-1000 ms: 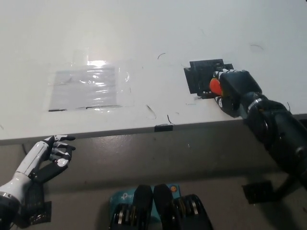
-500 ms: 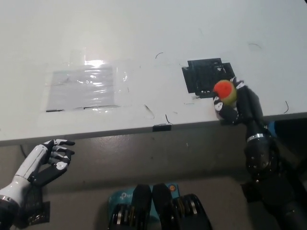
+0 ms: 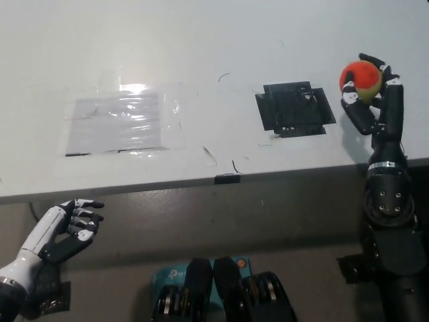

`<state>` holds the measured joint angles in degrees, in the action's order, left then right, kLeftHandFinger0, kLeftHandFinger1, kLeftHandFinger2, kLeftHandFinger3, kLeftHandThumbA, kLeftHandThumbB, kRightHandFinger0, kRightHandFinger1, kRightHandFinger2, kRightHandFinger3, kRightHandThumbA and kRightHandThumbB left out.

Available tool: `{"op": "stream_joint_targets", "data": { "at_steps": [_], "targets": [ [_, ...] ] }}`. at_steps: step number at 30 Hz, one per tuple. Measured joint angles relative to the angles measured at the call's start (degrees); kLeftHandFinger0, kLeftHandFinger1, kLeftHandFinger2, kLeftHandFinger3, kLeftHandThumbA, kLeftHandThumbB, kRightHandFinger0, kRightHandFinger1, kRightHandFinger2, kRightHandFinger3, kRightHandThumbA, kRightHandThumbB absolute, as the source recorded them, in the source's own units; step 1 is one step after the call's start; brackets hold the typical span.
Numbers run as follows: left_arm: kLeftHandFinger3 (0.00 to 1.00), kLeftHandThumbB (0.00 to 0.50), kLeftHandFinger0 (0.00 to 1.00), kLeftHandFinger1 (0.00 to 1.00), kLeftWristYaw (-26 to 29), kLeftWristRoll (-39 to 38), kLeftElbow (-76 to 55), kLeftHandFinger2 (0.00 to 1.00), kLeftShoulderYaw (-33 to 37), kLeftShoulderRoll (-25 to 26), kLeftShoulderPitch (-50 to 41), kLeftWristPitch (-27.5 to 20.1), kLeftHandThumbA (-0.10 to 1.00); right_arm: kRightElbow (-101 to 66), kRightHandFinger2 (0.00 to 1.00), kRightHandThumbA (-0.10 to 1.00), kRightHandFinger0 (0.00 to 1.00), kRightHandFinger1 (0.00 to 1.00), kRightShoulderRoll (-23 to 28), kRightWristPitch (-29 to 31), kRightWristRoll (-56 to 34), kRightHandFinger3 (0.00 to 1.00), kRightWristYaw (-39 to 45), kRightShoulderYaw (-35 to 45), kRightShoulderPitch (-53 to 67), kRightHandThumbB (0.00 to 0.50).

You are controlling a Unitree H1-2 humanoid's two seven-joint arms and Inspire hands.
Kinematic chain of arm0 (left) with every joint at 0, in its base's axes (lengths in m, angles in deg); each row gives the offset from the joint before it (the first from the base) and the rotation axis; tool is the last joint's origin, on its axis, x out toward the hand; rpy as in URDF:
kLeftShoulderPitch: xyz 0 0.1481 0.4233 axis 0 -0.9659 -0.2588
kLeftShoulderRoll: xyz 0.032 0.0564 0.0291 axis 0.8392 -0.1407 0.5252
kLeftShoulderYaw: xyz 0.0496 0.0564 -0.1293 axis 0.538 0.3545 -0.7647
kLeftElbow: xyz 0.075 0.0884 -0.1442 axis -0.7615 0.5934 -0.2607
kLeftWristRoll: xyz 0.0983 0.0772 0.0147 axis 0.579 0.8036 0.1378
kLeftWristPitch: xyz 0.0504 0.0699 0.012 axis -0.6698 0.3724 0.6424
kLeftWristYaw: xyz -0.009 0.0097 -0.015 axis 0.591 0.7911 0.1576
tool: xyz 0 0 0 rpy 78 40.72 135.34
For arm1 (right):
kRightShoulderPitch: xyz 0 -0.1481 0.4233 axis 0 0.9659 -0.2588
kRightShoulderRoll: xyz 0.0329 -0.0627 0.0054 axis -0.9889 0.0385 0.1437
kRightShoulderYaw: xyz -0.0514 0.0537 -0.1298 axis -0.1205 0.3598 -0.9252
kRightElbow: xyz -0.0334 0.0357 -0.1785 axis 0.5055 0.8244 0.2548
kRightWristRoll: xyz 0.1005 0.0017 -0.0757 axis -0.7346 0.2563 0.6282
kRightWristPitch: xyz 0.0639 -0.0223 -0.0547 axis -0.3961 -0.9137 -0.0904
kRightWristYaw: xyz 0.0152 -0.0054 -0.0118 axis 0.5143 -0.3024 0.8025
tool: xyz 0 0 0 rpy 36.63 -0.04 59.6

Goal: The robot uses right hand to squeeze a small tennis ball placed on the black area of the table

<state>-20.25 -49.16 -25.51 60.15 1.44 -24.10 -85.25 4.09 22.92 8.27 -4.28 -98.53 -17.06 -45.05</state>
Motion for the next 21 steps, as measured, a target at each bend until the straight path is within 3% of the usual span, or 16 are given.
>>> {"op": "stream_joint_targets", "data": {
  "at_steps": [9, 13, 16, 21],
  "targets": [
    [0.68, 0.089, 0.42, 0.50, 0.0, 0.0, 0.0, 0.60, 0.0, -0.1, 0.0, 0.0, 0.49, -10.2, 0.15, -0.10, 0.00, 0.00, -5.8, -7.0, -10.5, 0.18, 1.4, 4.5, 0.4, 0.118],
    [0.69, 0.063, 0.41, 0.50, 0.0, 0.0, 0.0, 0.60, 0.0, -0.1, 0.0, -0.2, 0.47, -16.0, 0.14, -0.10, 0.00, 0.00, -7.1, -10.2, -15.4, 0.17, 2.7, 5.4, 1.2, 0.132],
    [0.69, 0.072, 0.43, 0.52, 0.0, 0.1, 0.0, 0.61, 0.1, -0.1, 0.0, -0.4, 0.50, -19.5, 0.12, -0.10, 0.00, 0.00, -7.6, -12.2, -18.4, 0.17, 3.3, 6.2, 1.9, 0.149],
    [0.68, 0.082, 0.42, 0.50, 0.0, 0.1, 0.0, 0.59, 0.1, -0.1, 0.0, -0.5, 0.52, -21.1, 0.12, -0.10, 0.00, 0.00, -7.8, -14.5, -21.0, 0.17, 3.4, 6.4, 2.5, 0.123]
  ]
}}
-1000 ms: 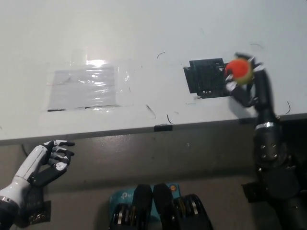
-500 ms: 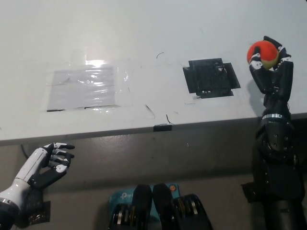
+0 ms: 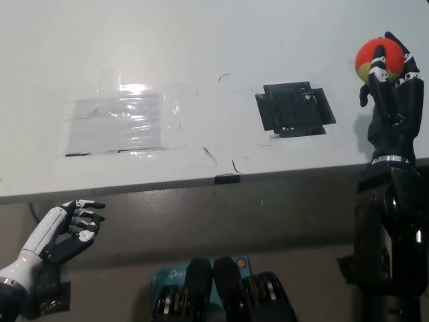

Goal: The robot uses right hand to squeeze a small tennis ball placed on the black area of the table

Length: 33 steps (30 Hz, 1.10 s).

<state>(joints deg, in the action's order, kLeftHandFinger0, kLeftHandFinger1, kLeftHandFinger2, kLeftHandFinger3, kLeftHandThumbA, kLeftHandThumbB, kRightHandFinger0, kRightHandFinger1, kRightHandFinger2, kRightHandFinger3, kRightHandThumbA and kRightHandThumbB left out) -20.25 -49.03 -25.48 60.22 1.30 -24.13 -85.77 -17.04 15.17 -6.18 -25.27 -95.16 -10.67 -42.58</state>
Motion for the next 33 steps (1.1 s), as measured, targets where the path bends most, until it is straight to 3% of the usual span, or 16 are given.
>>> {"op": "stream_joint_targets", "data": {
  "at_steps": [7, 12, 13, 14, 15, 17, 20, 21, 23, 24, 25, 28, 30, 31, 32, 33],
  "targets": [
    [0.68, 0.089, 0.42, 0.50, 0.0, 0.1, 0.0, 0.59, 0.1, 0.0, -0.1, -0.3, 0.56, 0.0, 0.19, -0.10, 0.00, 0.00, 0.0, -0.8, -1.4, 0.24, 0.0, 0.0, 2.1, 0.107],
    [0.68, 0.103, 0.41, 0.50, 0.0, 0.0, 0.0, 0.59, 0.1, 0.0, -0.1, -0.4, 0.59, 0.1, 0.22, -0.10, 0.00, 0.00, 0.1, -0.9, -2.0, 0.26, 0.0, 0.0, 2.9, 0.121],
    [0.68, 0.106, 0.40, 0.49, 0.0, 0.0, 0.0, 0.59, 0.1, 0.0, -0.1, -0.4, 0.59, 0.1, 0.25, -0.10, 0.00, 0.00, 0.1, -0.9, -2.0, 0.31, 0.0, -0.1, 2.9, 0.068],
    [0.68, 0.098, 0.40, 0.50, 0.0, 0.0, 0.0, 0.60, 0.1, 0.0, -0.1, -0.4, 0.59, 0.1, 0.34, -0.10, 0.00, 0.00, 0.2, -1.1, -2.0, 0.39, 0.0, -0.2, 2.9, 0.028],
    [0.68, 0.098, 0.40, 0.51, 0.0, 0.1, 0.0, 0.60, 0.1, 0.0, -0.1, -0.4, 0.58, 0.1, 0.39, -0.10, 0.00, 0.00, 0.5, -1.3, -1.9, 0.48, 0.1, -0.6, 2.9, 0.009],
    [0.68, 0.070, 0.40, 0.50, 0.0, 0.1, 0.0, 0.60, 0.1, 0.0, -0.1, -0.4, 0.54, 1.0, 0.39, -0.10, 0.00, 0.00, 2.9, -2.0, -0.8, 0.50, 1.1, -3.9, 2.8, 0.053],
    [0.68, 0.070, 0.39, 0.48, 0.0, 0.1, 0.0, 0.59, 0.1, 0.0, -0.2, -0.4, 0.51, 2.8, 0.33, -0.10, 0.00, 0.00, 7.0, -3.0, 2.1, 0.50, 2.2, -8.9, 2.2, 0.093],
    [0.69, 0.061, 0.41, 0.50, 0.0, 0.1, 0.0, 0.60, 0.1, 0.0, -0.2, -0.4, 0.50, 3.6, 0.42, -0.10, 0.00, 0.05, 8.4, -3.1, 3.4, 0.51, 2.3, -10.7, 1.9, 0.115],
    [0.68, 0.061, 0.41, 0.50, 0.0, 0.1, 0.0, 0.60, 0.1, 0.0, -0.4, -0.4, 0.48, 5.2, 0.48, -0.10, 0.00, 0.08, 10.9, -3.4, 5.6, 0.50, 2.4, -13.8, 1.3, 0.087],
    [0.69, 0.068, 0.41, 0.50, 0.0, 0.1, 0.0, 0.60, 0.1, 0.0, -0.4, -0.4, 0.49, 6.0, 0.53, -0.10, 0.00, 0.12, 11.9, -3.6, 6.8, 0.57, 2.5, -15.3, 1.0, 0.106],
    [0.69, 0.065, 0.40, 0.50, 0.0, 0.1, 0.0, 0.60, 0.1, 0.0, -0.5, -0.4, 0.48, 6.9, 0.51, -0.10, 0.00, 0.13, 13.1, -3.7, 8.1, 0.50, 2.7, -17.0, 0.8, 0.022],
    [0.71, 0.066, 0.42, 0.51, 0.0, 0.1, 0.0, 0.61, 0.1, 0.0, -0.6, -0.2, 0.45, 10.7, 0.40, -0.10, 0.00, 0.03, 16.0, -4.2, 11.6, 0.34, 3.0, -22.3, -0.5, 0.000],
    [0.72, 0.089, 0.42, 0.51, 0.0, 0.1, 0.0, 0.62, 0.1, 0.0, -0.7, 0.0, 0.46, 13.9, 0.39, -0.10, 0.00, 0.04, 17.5, -4.4, 14.1, 0.53, 3.2, -26.1, -1.6, 0.000],
    [0.72, 0.088, 0.43, 0.51, 0.0, 0.1, 0.0, 0.62, 0.1, 0.0, -0.8, 0.0, 0.46, 15.7, 0.35, -0.10, 0.00, 0.02, 18.1, -4.5, 15.4, 0.55, 3.2, -28.1, -2.3, 0.000],
    [0.72, 0.079, 0.41, 0.50, 0.0, 0.1, 0.0, 0.62, 0.1, -0.1, -0.8, 0.1, 0.44, 17.3, 0.34, -0.10, 0.00, 0.04, 18.6, -4.6, 16.5, 0.64, 3.3, -29.9, -2.9, 0.000],
    [0.71, 0.080, 0.41, 0.50, 0.0, 0.1, 0.0, 0.61, 0.1, -0.1, -0.8, 0.1, 0.44, 19.0, 0.28, -0.10, 0.00, 0.02, 19.0, -4.7, 17.6, 0.65, 3.3, -31.7, -3.5, 0.000]
  ]
}}
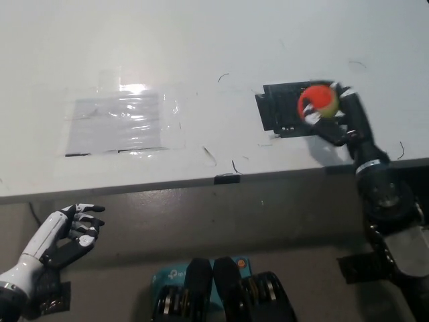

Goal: The robot uses right hand to squeeze a small tennis ball placed on the black area of the table

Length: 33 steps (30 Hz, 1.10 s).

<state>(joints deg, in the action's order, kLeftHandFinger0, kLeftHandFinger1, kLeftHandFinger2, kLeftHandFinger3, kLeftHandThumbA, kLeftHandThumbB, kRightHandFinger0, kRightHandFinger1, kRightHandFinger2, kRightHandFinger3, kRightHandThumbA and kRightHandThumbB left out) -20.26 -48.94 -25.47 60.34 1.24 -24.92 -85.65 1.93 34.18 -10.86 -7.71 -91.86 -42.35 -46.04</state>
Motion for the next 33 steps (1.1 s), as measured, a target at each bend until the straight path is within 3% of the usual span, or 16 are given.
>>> {"op": "stream_joint_targets", "data": {
  "at_steps": [1, 3, 4, 5, 6, 7, 8, 9, 12, 13, 14, 17, 19, 23, 30, 33],
  "targets": [
    [0.70, 0.075, 0.40, 0.49, 0.0, 0.0, 0.0, 0.60, 0.0, 0.0, 0.0, 0.0, 0.44, 1.8, 0.31, -0.10, 0.00, 0.08, 0.4, -0.1, 1.2, 0.62, 0.0, -2.0, -0.6, 0.007],
    [0.70, 0.063, 0.41, 0.50, 0.0, 0.0, 0.0, 0.61, 0.0, 0.0, 0.0, 0.1, 0.43, 5.3, 0.53, -0.10, 0.16, 0.30, 0.9, -0.2, 3.5, 0.73, 0.1, -5.9, -1.8, 0.018],
    [0.70, 0.063, 0.40, 0.49, 0.0, 0.0, 0.0, 0.60, 0.0, -0.1, 0.0, 0.1, 0.43, 7.2, 0.69, -0.10, 0.32, 0.48, 1.1, -0.3, 4.7, 0.82, 0.2, -8.3, -2.5, 0.009],
    [0.70, 0.063, 0.39, 0.49, 0.0, 0.0, 0.0, 0.60, 0.0, -0.1, -0.1, 0.1, 0.43, 8.4, 0.69, -0.10, 0.32, 0.48, 1.3, -0.4, 6.0, 0.82, 0.1, -9.9, -3.0, 0.010],
    [0.69, 0.081, 0.39, 0.49, 0.0, 0.0, 0.0, 0.60, 0.0, -0.1, -0.1, 0.1, 0.44, 9.2, 0.90, -0.10, 0.39, 0.65, 1.5, -0.4, 7.2, 0.96, 0.1, -11.5, -3.9, 0.010],
    [0.69, 0.090, 0.39, 0.48, 0.0, 0.0, 0.0, 0.59, 0.0, -0.1, -0.1, 0.1, 0.46, 10.1, 1.00, -0.10, 0.48, 0.86, 1.9, -0.5, 8.3, 1.00, 0.1, -13.0, -4.8, 0.024],
    [0.68, 0.083, 0.39, 0.48, 0.0, 0.0, 0.0, 0.59, 0.0, -0.1, -0.1, 0.2, 0.43, 11.2, 1.00, -0.08, 0.64, 1.00, 2.2, -0.7, 9.7, 1.00, 0.3, -15.1, -6.2, 0.051],
    [0.68, 0.076, 0.39, 0.48, 0.0, 0.0, 0.0, 0.59, 0.0, -0.2, -0.1, 0.2, 0.41, 12.2, 1.00, -0.05, 0.74, 1.00, 2.4, -0.8, 10.7, 1.00, 0.5, -16.7, -7.0, 0.072],
    [0.68, 0.075, 0.39, 0.49, 0.0, 0.0, -0.1, 0.59, 0.0, -0.3, -0.1, 0.2, 0.41, 15.7, 1.00, -0.03, 0.84, 1.00, 2.5, -1.3, 14.2, 1.00, 1.3, -22.1, -10.3, 0.126],
    [0.69, 0.073, 0.39, 0.49, 0.0, 0.0, -0.1, 0.60, 0.0, -0.3, -0.1, 0.3, 0.40, 16.9, 1.00, -0.03, 0.92, 1.00, 2.5, -1.4, 15.5, 1.00, 1.4, -23.5, -11.4, 0.158],
    [0.70, 0.074, 0.39, 0.49, 0.0, 0.0, -0.1, 0.61, 0.0, -0.3, -0.1, 0.3, 0.40, 17.8, 1.00, -0.02, 0.99, 1.00, 2.5, -1.5, 16.6, 1.00, 1.5, -25.1, -12.5, 0.157],
    [0.71, 0.063, 0.40, 0.50, 0.0, 0.0, -0.2, 0.61, 0.0, -0.3, -0.1, 0.3, 0.39, 20.2, 1.00, 0.01, 1.00, 1.00, 2.5, -1.9, 20.2, 1.00, 1.9, -28.7, -15.0, 0.202],
    [0.71, 0.055, 0.41, 0.50, 0.0, 0.0, -0.4, 0.62, 0.0, -0.3, -0.2, 0.3, 0.36, 20.8, 1.00, 0.15, 1.00, 1.00, 2.6, -2.1, 21.9, 1.00, 2.1, -30.0, -15.8, 0.248],
    [0.72, 0.040, 0.42, 0.50, 0.0, 0.0, -1.5, 0.63, 0.0, -0.3, -0.4, 0.7, 0.32, 21.4, 1.00, 0.24, 1.00, 1.00, 2.9, -3.5, 27.1, 1.00, 3.3, -32.8, -17.0, 0.325],
    [0.73, 0.045, 0.43, 0.51, -0.1, 0.1, -2.2, 0.63, 0.0, -0.3, -0.7, 0.9, 0.33, 20.8, 1.00, 0.31, 1.00, 1.00, 3.1, -4.3, 32.0, 1.00, 5.2, -32.1, -17.0, 0.378],
    [0.71, 0.054, 0.40, 0.49, -0.1, 0.1, -2.2, 0.61, 0.0, -0.3, -0.7, 0.9, 0.36, 20.4, 1.00, 0.31, 1.00, 1.00, 3.1, -4.5, 32.7, 1.00, 6.4, -30.5, -16.7, 0.374]
  ]
}}
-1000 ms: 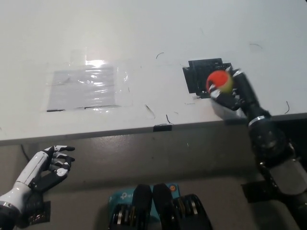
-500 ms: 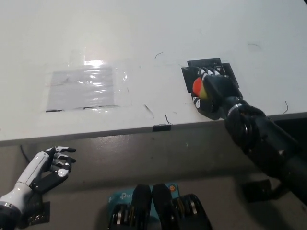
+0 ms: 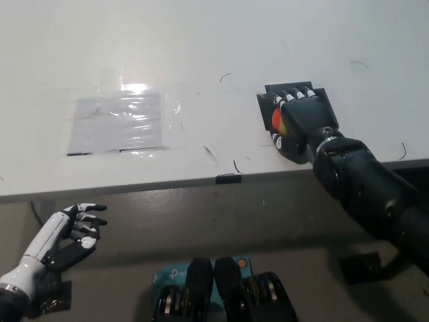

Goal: The robot uses right hand to squeeze a small tennis ball placed on the black area of the table

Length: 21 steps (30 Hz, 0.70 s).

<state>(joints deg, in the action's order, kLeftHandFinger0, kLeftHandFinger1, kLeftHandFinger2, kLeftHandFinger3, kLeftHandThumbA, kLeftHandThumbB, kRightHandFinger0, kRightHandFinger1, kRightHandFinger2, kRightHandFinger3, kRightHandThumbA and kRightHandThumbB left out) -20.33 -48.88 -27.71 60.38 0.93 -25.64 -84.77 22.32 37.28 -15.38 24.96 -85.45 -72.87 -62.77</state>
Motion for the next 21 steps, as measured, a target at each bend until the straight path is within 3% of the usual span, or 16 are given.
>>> {"op": "stream_joint_targets", "data": {
  "at_steps": [4, 9, 11, 14, 15, 16, 21],
  "targets": [
    [0.71, 0.056, 0.42, 0.50, 0.0, 0.0, 0.0, 0.62, 0.0, 0.0, 0.0, -0.1, 0.37, -1.2, 1.00, 0.33, 1.00, 1.00, 0.0, -0.1, 0.0, 1.00, 1.2, 3.5, 1.3, 0.373],
    [0.71, 0.052, 0.42, 0.50, 0.0, 0.1, 0.0, 0.63, 0.0, 0.0, -0.1, 0.0, 0.36, -3.7, 1.00, 0.45, 1.00, 1.00, -0.1, -0.5, 0.0, 1.00, 2.0, 7.2, 3.1, 0.418],
    [0.71, 0.056, 0.42, 0.50, 0.0, 0.1, 0.0, 0.62, 0.0, 0.0, -0.1, 0.0, 0.36, -4.6, 1.00, 0.57, 1.00, 1.00, -0.2, -0.9, 0.1, 1.00, 2.5, 8.4, 3.7, 0.488],
    [0.70, 0.064, 0.43, 0.50, 0.0, 0.1, 0.0, 0.61, 0.0, 0.0, -0.1, 0.0, 0.36, -6.9, 1.00, 0.85, 1.00, 1.00, -0.2, -1.6, 0.0, 1.00, 3.8, 10.0, 4.5, 0.500],
    [0.70, 0.063, 0.43, 0.50, 0.0, 0.1, 0.0, 0.61, 0.0, 0.0, -0.2, 0.0, 0.36, -7.8, 1.00, 0.87, 1.00, 1.00, -0.2, -1.9, 0.0, 1.00, 4.3, 10.5, 4.7, 0.500],
    [0.70, 0.064, 0.43, 0.50, 0.0, 0.1, 0.0, 0.61, 0.0, 0.0, -0.2, 0.0, 0.36, -8.9, 1.00, 1.00, 1.00, 1.00, -0.2, -2.0, 0.0, 1.00, 4.9, 11.2, 5.1, 0.500],
    [0.73, 0.040, 0.44, 0.51, 0.0, 0.2, 0.0, 0.62, 0.0, 0.0, -0.3, 0.0, 0.38, -14.5, 1.00, 1.00, 1.00, 1.00, -0.1, -3.3, 0.0, 1.00, 7.8, 13.3, 5.9, 0.500]
  ]
}}
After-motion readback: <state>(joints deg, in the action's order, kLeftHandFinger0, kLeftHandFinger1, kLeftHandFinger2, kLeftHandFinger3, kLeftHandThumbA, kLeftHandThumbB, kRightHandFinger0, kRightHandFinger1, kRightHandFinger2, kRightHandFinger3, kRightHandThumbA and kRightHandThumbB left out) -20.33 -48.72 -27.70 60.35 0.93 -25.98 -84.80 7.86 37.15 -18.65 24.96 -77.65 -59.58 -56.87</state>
